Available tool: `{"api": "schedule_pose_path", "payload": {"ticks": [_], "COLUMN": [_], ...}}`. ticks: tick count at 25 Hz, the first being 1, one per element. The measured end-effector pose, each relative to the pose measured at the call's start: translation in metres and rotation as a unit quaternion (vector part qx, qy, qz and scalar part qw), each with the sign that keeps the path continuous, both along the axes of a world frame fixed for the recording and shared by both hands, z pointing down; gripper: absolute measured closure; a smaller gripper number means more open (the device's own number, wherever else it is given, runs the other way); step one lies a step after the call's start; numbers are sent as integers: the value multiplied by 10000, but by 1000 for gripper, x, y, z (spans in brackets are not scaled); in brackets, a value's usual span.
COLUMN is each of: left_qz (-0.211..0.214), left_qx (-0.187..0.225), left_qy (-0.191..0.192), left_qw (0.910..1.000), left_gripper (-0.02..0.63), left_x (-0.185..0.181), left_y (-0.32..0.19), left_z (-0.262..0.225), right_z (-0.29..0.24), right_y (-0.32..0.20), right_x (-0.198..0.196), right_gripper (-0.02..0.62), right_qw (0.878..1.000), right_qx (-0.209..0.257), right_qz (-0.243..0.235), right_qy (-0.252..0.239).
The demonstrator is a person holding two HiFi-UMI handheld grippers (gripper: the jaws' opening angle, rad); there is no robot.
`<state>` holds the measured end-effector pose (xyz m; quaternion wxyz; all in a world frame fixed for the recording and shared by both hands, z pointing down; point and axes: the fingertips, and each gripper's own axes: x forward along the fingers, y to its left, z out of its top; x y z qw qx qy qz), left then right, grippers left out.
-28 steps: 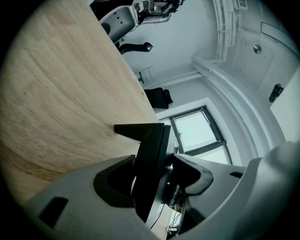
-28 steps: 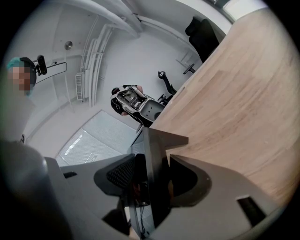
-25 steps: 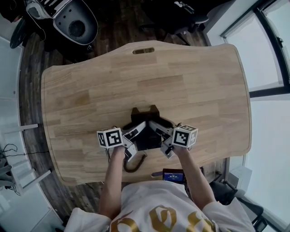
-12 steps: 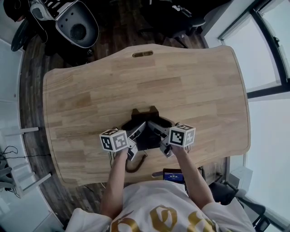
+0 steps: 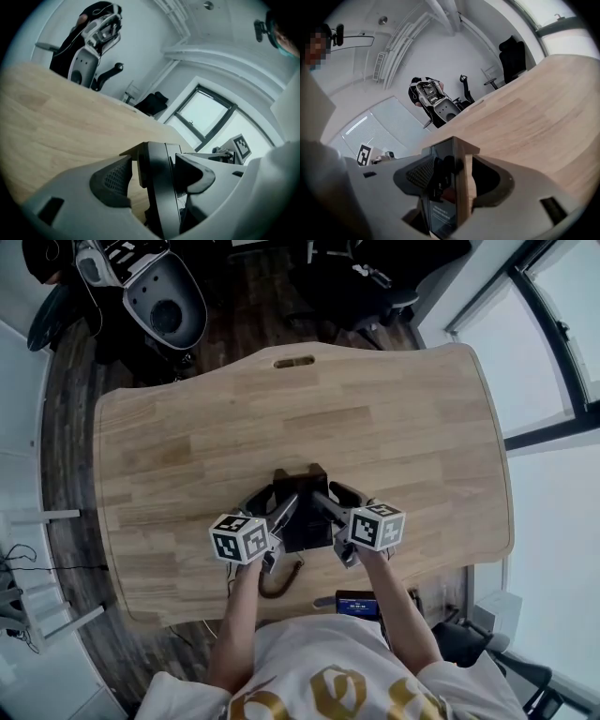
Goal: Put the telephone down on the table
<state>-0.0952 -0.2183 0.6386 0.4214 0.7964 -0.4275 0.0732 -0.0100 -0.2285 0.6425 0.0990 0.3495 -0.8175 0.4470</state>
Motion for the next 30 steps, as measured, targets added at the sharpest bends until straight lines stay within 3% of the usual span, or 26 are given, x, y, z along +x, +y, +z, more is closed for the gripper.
{"api": "schedule_pose_path", "payload": {"ticks": [3, 11, 13, 15, 18, 20, 25, 30], "left_qz": [40, -118, -83, -45, -90, -110, -114, -164], "left_qx": [368, 698, 840, 1065, 1231, 1313, 1524, 1619], "left_qy": [-263, -513, -775, -1114, -1264, -1265, -1322, -1332], "left_qw": [9990, 9962, 9934, 9880, 9843, 9832, 9794, 9776], "left_gripper": [334, 341, 384, 474, 568, 577, 591, 595], "left_x": [-5, -13, -15, -16, -17, -18, -20, -25], "left_y": [1, 10, 16, 20, 25, 28, 34, 46], "left_z": [-14, -41, -47, -55, -65, -72, -91, -105], "right_z": [-7, -32, -38, -49, -65, -73, -80, -92], "right_y": [1, 15, 20, 22, 25, 30, 47, 63], "right_x": [4, 4, 3, 1, -1, -3, -3, -3], "right_gripper": [367, 367, 367, 377, 501, 559, 574, 578], "right_qw": [9999, 9994, 9993, 9987, 9974, 9970, 9880, 9848], "right_qx": [87, 307, 326, 347, 507, 680, 1301, 1451], "right_qz": [111, 140, 183, 274, 372, 284, -122, -1], "right_qy": [32, 34, -30, -237, -360, -222, 824, 958]}}
